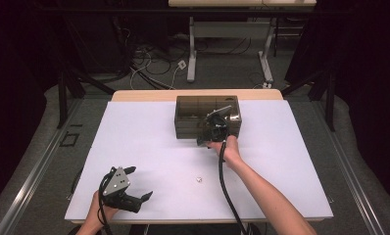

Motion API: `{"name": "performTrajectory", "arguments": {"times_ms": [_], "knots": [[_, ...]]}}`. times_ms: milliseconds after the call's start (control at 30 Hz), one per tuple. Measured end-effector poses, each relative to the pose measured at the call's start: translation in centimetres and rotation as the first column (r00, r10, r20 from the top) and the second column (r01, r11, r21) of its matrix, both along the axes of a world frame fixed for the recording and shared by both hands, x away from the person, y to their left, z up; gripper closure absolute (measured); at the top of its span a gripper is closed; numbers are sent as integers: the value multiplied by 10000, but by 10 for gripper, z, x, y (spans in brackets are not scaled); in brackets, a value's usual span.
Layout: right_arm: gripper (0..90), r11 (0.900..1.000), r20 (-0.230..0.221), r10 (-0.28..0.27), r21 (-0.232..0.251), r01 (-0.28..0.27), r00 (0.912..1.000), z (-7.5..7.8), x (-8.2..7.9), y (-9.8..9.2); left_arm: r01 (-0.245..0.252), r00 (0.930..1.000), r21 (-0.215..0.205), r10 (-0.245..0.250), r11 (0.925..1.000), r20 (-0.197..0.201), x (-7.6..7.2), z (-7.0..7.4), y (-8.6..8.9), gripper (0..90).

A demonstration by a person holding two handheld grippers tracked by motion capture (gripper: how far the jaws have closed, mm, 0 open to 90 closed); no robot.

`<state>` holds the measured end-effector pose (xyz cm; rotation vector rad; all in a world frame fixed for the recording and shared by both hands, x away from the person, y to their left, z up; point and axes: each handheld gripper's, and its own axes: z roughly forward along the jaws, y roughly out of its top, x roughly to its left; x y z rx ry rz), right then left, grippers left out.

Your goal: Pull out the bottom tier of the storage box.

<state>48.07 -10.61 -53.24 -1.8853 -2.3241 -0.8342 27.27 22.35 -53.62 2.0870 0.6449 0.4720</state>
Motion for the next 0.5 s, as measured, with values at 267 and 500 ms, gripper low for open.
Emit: {"name": "performTrajectory", "arguments": {"times_ms": [267, 500], "knots": [[416, 9972, -154, -674, -330, 669, 9976, 2, 3, 1, 14, 10000, 23, -14, 10000, -3, 0, 0, 1, 2], [469, 9916, 21, -1111, -667, 1110, 9938, 1, 3, 5, 1, 10000, 29, -1, 10000, -3, 0, 0, 1, 2]]}}
